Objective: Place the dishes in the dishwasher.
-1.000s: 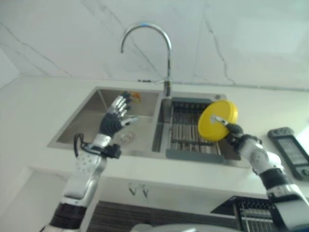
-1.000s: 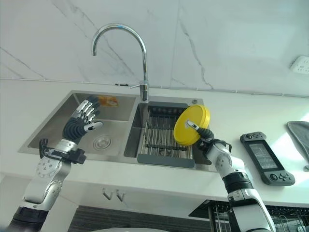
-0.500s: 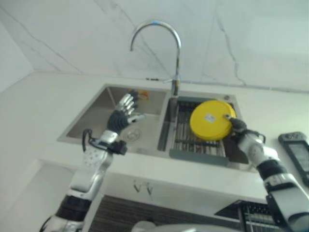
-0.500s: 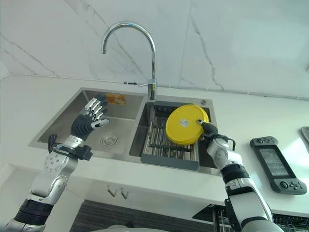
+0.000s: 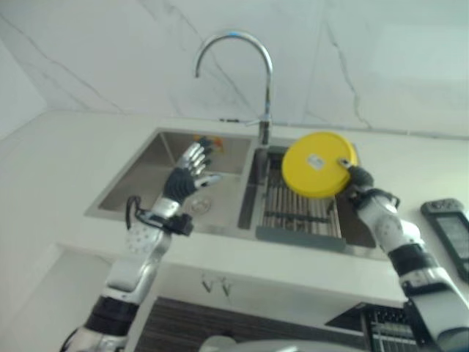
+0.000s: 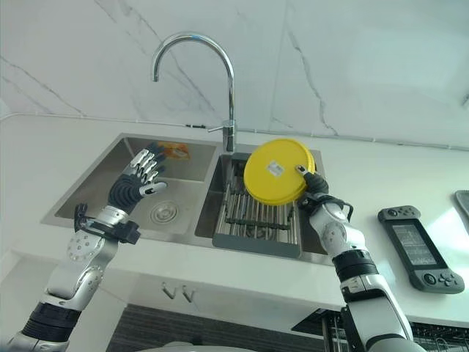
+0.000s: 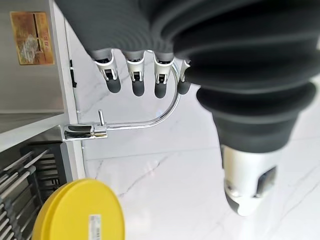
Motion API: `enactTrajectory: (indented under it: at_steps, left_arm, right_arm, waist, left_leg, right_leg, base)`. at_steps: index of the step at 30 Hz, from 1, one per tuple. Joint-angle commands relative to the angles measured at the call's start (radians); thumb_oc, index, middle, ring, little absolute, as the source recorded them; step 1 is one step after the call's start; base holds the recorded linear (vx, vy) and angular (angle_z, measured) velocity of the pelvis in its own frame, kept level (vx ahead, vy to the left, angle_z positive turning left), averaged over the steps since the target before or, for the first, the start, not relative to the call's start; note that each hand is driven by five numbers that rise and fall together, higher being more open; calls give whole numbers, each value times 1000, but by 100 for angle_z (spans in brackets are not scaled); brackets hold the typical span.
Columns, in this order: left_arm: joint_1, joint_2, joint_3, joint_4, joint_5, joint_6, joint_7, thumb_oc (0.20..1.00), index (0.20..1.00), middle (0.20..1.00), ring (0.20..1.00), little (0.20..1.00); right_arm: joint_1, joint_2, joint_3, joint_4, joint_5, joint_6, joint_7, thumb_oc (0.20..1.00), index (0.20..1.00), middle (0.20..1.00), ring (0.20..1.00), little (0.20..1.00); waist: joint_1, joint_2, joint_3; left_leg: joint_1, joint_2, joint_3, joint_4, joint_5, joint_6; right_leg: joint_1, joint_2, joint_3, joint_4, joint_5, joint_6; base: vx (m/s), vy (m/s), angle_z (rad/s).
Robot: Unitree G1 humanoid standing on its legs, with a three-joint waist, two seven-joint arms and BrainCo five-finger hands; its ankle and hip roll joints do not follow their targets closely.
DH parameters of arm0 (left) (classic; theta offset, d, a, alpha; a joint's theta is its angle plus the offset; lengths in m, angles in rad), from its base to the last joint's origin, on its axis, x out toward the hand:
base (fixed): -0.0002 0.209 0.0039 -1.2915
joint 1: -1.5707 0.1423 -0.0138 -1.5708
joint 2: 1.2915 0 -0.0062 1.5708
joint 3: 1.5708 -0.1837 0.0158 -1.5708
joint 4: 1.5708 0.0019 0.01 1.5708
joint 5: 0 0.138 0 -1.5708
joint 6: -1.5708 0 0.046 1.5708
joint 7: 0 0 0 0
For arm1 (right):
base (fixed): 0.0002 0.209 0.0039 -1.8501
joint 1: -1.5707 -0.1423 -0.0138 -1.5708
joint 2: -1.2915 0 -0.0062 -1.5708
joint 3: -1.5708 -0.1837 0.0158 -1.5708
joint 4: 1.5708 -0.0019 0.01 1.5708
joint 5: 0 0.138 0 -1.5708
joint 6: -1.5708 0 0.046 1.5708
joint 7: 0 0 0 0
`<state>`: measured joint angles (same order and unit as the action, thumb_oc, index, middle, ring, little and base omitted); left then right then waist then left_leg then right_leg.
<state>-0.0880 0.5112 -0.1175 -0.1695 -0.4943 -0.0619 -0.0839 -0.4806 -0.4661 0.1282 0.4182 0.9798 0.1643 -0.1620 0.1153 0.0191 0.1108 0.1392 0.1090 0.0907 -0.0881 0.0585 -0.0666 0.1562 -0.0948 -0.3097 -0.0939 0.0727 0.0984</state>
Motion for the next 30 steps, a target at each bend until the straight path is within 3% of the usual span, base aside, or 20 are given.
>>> enactTrajectory:
  at_steps: [1, 6, 9, 14, 17, 18, 20, 21, 22, 23, 26, 30]
  left_arm:
    - [-11, 31, 8, -14, -6, -75, -20, 1000, 1000, 1000, 1000, 1000]
    - [42, 25, 48, -38, 5, -92, -40, 1000, 1000, 1000, 1000, 1000]
    - [70, 16, 78, -50, 0, -108, -39, 1000, 1000, 1000, 1000, 1000]
    - [129, 0, 124, -101, 2, -135, -48, 1000, 1000, 1000, 1000, 1000]
    - [139, -16, 124, -101, -7, -170, -46, 1000, 1000, 1000, 1000, 1000]
    - [154, -33, 127, -115, 14, -212, -43, 1000, 1000, 1000, 1000, 1000]
    - [156, -42, 127, -115, 26, -233, -33, 1000, 1000, 1000, 1000, 1000]
    - [154, -47, 128, -110, 27, -244, -26, 1000, 1000, 1000, 1000, 1000]
    - [147, -49, 127, -97, 23, -254, -23, 1000, 1000, 1000, 1000, 1000]
    - [139, -45, 128, -89, 20, -255, -27, 1000, 1000, 1000, 1000, 1000]
    - [139, -32, 138, -97, 26, -243, -62, 1000, 1000, 1000, 1000, 1000]
    - [194, -26, 187, -125, -15, -212, -76, 1000, 1000, 1000, 1000, 1000]
  right_arm:
    - [-32, 5, -118, -185, 93, -116, 55, 200, 200, 200, 200, 200]
    - [80, 24, -182, -389, 146, -155, 110, 200, 200, 200, 200, 200]
    - [155, 59, -217, -496, 123, -197, 95, 200, 200, 200, 200, 200]
    - [233, 72, -251, -608, 134, -180, 124, 200, 200, 200, 200, 200]
    - [265, 72, -255, -648, 129, -173, 124, 200, 200, 200, 200, 200]
    - [311, 73, -270, -663, 94, -187, 129, 200, 200, 200, 200, 200]
    - [345, 78, -286, -672, 116, -187, 142, 200, 200, 200, 200, 200]
    - [366, 90, -298, -668, 135, -183, 150, 200, 200, 200, 200, 200]
    - [379, 97, -308, -668, 145, -181, 155, 200, 200, 200, 200, 200]
    - [401, 114, -320, -673, 141, -178, 155, 200, 200, 200, 200, 200]
    - [464, 132, -367, -685, 150, -194, 172, 200, 200, 200, 200, 200]
    - [551, 142, -407, -710, 137, -170, 210, 200, 200, 200, 200, 200]
  waist:
    - [-9, -32, -27]
    - [-28, -31, -32]
    - [-44, -26, -32]
    - [-57, -6, -32]
    - [-65, -7, -19]
    - [-72, -43, 16]
    - [-93, -57, 29]
    - [-113, -59, 33]
    - [-137, -56, 32]
    - [-173, -33, 27]
    - [-211, -19, 43]
    - [-230, -20, 66]
  left_leg:
    - [24, -5, 15, 1, -66, -2]
    - [15, 4, 24, 1, -61, -4]
    - [12, 13, 32, 1, -48, -7]
    - [-1, 41, 70, 1, -34, -29]
    - [6, 21, 48, 5, -32, -34]
    - [-60, -16, 38, 271, -34, -37]
    - [-77, -36, 13, 358, -82, -18]
    - [-49, -58, -8, 345, -129, -5]
    - [7, -81, -14, 271, -164, 7]
    - [98, -87, 1, 138, -201, 16]
    - [158, -117, -44, 14, -194, 32]
    - [144, -141, -64, 1, -176, 49]
  right_leg:
    - [30, -25, 31, 7, -48, 12]
    - [19, -18, 35, 7, -49, 11]
    - [5, -10, 43, 7, -39, 6]
    - [-14, 8, 50, 7, -46, 7]
    - [-34, 9, 63, 7, -39, 5]
    - [-43, -23, 68, 7, -9, -7]
    - [-62, -36, 70, 7, 19, -5]
    - [-89, -45, 77, 7, 47, 1]
    - [-123, -54, 81, 7, 81, 10]
    - [-168, -59, 81, 9, 114, 32]
    - [-240, -91, 116, 31, 176, 69]
    - [-287, -83, 153, 57, 189, 67]
  base:
    - [-8, -71, -1]
    - [-20, -88, 0]
    - [-4, -147, 2]
    - [-23, -85, -2]
    - [-273, 55, 4]
    - [-405, 101, -7]
    - [-358, 202, -25]
    - [-325, 380, -31]
    - [-271, 480, -19]
    - [-242, 475, -19]
    - [-226, 394, -8]
    - [-213, 257, -13]
